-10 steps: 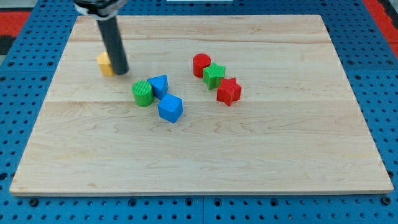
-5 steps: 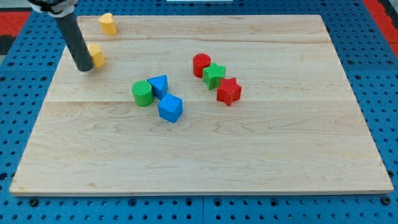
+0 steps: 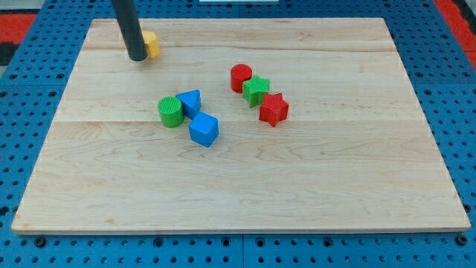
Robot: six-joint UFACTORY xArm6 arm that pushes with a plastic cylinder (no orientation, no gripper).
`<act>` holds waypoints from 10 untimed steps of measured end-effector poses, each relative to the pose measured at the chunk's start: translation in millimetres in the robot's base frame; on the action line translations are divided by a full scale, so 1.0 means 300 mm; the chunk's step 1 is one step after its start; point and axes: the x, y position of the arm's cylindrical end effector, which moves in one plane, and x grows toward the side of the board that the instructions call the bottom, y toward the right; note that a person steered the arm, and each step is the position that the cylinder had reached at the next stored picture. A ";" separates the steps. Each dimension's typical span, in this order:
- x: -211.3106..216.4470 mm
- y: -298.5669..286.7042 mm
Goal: Slide the yellow hexagon to the right of yellow heart
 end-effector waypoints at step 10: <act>-0.188 0.315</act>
